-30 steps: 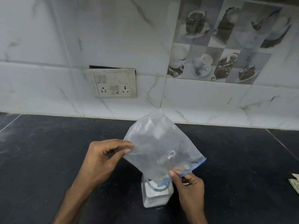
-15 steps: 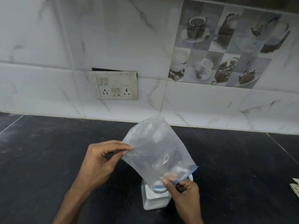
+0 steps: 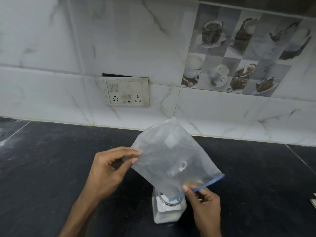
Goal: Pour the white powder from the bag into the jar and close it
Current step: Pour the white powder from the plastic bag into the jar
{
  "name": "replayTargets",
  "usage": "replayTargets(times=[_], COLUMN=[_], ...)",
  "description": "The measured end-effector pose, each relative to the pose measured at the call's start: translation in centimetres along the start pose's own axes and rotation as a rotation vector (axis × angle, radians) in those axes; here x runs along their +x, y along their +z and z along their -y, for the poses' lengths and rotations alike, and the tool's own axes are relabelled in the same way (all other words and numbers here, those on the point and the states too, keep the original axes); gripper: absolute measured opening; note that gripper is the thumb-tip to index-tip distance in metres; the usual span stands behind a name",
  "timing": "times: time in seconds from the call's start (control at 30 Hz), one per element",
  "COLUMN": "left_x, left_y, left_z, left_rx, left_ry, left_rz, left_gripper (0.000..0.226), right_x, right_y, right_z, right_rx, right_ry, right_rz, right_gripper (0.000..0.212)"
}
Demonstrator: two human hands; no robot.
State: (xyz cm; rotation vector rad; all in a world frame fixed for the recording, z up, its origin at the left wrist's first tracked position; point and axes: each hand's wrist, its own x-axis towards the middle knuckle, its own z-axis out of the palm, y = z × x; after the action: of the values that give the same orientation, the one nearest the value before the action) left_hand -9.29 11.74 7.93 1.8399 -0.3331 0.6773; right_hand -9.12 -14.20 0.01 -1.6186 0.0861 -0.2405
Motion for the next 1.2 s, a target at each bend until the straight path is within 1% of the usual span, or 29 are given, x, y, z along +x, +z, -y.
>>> replayTargets(times=[0.03,0.07,0.13,0.17,0.2,0.23,0.27,0.33,0.4,0.5,0.53,0.6,0.63,0.7,0.77,0.8,0.83,0.87,0.93,0.97,1.0,1.03,1.07,1.1,1.17,1.2], left_x=[0.0,-0.1,-0.2,-0.4,-0.8,-1.4,-2.1,-3.2,-3.5,-3.3,-3.2,-2.8,-2.7,-2.5,-2.2,-2.1,-2.0,-1.8,-1.3,-1.1,-0.9,-0.8,-0.7,-0.6,-0.6,-0.7], left_y=[0.0,0.3,1.4,2.2,3.2,4.2,5.1,6.4,6.8,6.5,6.3,6.0,5.8,5.4,4.9,4.7,4.6,4.5,4.6,4.7,4.8,5.0,5.0,5.0,4.7,4.4], left_z=[0.2,0.4,1.0,1.3,1.7,2.0,2.2,2.0,1.7,1.3,1.2,1.0,1.1,1.1,1.0,0.9,0.9,0.8,0.5,0.2,0.0,-0.2,-0.2,-0.2,0.1,0.3], left_rx=[-0.072,-0.199,-0.499,-0.621,-0.712,-0.763,-0.767,-0.712,-0.715,-0.743,-0.72,-0.635,-0.591,-0.531,-0.545,-0.565,-0.595,-0.626,-0.644,-0.64,-0.639,-0.627,-0.6,-0.559,-0.474,-0.444], left_ry=[-0.017,-0.059,-0.206,-0.308,-0.406,-0.467,-0.489,-0.482,-0.468,-0.449,-0.46,-0.476,-0.468,-0.45,-0.446,-0.441,-0.439,-0.449,-0.472,-0.473,-0.471,-0.472,-0.474,-0.478,-0.499,-0.501], left_rz=[-0.012,-0.03,-0.132,-0.19,-0.216,-0.189,-0.122,-0.008,-0.038,-0.104,-0.118,-0.134,-0.131,-0.123,-0.116,-0.103,-0.085,-0.068,-0.021,0.014,0.045,0.068,0.08,0.085,0.083,0.088], left_gripper=[0.033,0.046,0.074,0.081,0.081,0.074,0.066,0.051,0.05,0.057,0.054,0.036,0.029,0.025,0.03,0.034,0.04,0.047,0.059,0.059,0.055,0.053,0.058,0.068,0.088,0.093], right_x=[0.1,0.2,0.2,0.0,-0.2,-0.5,-0.8,-1.3,-1.9,-2.8,-3.0,-3.4,-3.4,-2.9,-1.7,-1.1,-0.6,0.0,1.0,1.4,1.6,1.7,1.9,2.0,2.2,2.4], right_y=[0.0,0.1,0.5,0.8,1.3,1.8,2.3,3.3,4.0,4.2,4.1,3.7,3.3,1.6,-0.4,-1.1,-1.5,-1.8,-1.6,-1.4,-1.1,-0.9,-0.7,-0.6,-0.4,-0.4], right_z=[0.4,1.0,2.1,2.5,2.9,3.3,3.6,3.6,3.4,2.7,2.6,2.5,2.7,3.4,4.8,5.6,6.4,7.2,8.3,8.6,8.8,8.9,8.9,8.7,8.4,8.2], right_rx=[0.075,0.141,0.226,0.254,0.276,0.288,0.286,0.246,0.206,0.12,0.075,-0.054,-0.098,-0.062,0.035,0.049,0.041,0.019,-0.011,0.012,0.057,0.104,0.146,0.18,0.22,0.228], right_ry=[0.014,0.021,0.01,0.004,0.004,0.008,0.013,0.009,0.007,0.0,-0.024,-0.118,-0.173,-0.22,-0.187,-0.173,-0.148,-0.106,0.013,0.075,0.125,0.147,0.143,0.121,0.071,0.053], right_rz=[-0.049,-0.079,-0.089,-0.078,-0.056,-0.032,-0.005,0.045,0.074,0.082,0.081,0.086,0.058,-0.101,-0.244,-0.262,-0.236,-0.159,0.083,0.196,0.27,0.295,0.283,0.257,0.226,0.222], right_gripper=[0.034,0.036,0.034,0.031,0.026,0.022,0.02,0.028,0.037,0.036,0.036,0.04,0.04,0.035,0.026,0.022,0.019,0.021,0.035,0.045,0.052,0.056,0.059,0.059,0.052,0.046])
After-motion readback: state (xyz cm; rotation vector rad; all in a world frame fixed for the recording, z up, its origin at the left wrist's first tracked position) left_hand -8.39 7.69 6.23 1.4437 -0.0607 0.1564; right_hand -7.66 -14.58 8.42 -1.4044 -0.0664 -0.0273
